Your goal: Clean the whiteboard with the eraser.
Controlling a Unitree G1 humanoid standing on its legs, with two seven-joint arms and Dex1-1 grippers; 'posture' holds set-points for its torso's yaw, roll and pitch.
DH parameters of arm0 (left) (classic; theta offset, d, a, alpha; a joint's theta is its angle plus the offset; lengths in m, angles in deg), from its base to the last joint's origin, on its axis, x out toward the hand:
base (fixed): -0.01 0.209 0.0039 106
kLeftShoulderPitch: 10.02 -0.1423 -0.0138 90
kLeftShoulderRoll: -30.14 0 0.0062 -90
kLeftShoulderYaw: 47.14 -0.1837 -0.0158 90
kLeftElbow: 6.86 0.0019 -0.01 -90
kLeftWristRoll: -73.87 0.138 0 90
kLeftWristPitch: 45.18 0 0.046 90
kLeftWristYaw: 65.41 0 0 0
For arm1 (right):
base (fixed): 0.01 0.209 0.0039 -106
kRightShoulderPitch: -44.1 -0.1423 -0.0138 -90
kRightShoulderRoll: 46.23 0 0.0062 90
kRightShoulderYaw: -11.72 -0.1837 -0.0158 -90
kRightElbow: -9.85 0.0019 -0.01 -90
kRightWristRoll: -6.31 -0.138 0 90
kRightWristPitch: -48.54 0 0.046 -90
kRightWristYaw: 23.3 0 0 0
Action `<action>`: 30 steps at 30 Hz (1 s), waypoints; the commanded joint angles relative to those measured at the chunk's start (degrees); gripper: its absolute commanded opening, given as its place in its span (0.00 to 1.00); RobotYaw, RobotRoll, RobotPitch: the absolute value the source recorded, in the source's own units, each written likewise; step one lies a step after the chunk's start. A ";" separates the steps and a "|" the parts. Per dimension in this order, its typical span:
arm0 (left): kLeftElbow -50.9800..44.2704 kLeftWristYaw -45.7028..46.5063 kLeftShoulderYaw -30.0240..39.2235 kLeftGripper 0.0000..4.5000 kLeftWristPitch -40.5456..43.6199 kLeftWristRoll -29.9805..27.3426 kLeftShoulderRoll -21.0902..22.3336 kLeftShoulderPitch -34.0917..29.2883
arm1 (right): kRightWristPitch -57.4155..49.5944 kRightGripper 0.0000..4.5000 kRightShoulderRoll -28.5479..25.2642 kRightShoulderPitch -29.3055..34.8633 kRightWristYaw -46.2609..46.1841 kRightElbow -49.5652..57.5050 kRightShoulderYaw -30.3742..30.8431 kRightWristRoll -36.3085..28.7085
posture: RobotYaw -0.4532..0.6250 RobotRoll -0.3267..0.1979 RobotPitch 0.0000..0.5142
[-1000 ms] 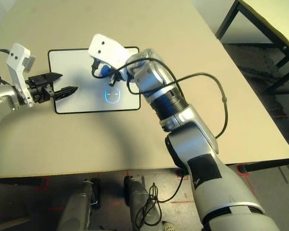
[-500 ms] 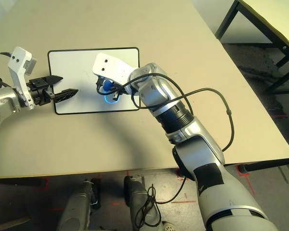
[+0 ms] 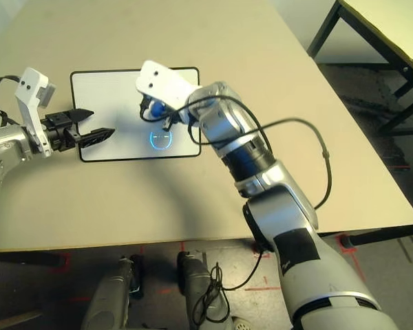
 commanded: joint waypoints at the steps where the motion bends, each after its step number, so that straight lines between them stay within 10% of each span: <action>1: -0.44 -0.07 -0.37 1.00 0.38 -0.11 -0.12 -0.53 | -0.48 0.13 0.36 -0.34 -0.82 -2.71 0.53 0.79 | 0.45 0.62 0.50; 11: -1.56 0.58 -0.54 1.00 1.10 -0.35 -0.92 -0.72 | 7.68 0.13 2.58 -8.83 -7.32 -17.26 -4.20 0.72 | 0.45 0.62 0.49; 21: -1.72 0.70 -0.63 1.00 1.50 -0.29 -1.14 -0.30 | -2.32 0.13 -0.14 1.58 0.54 -1.04 2.06 1.74 | 0.45 0.62 0.49; 30: -1.52 0.52 -1.01 1.00 1.39 -0.21 -1.20 0.17 | -0.94 0.13 0.65 -1.99 -1.81 -4.56 -0.80 1.37 | 0.44 0.62 0.48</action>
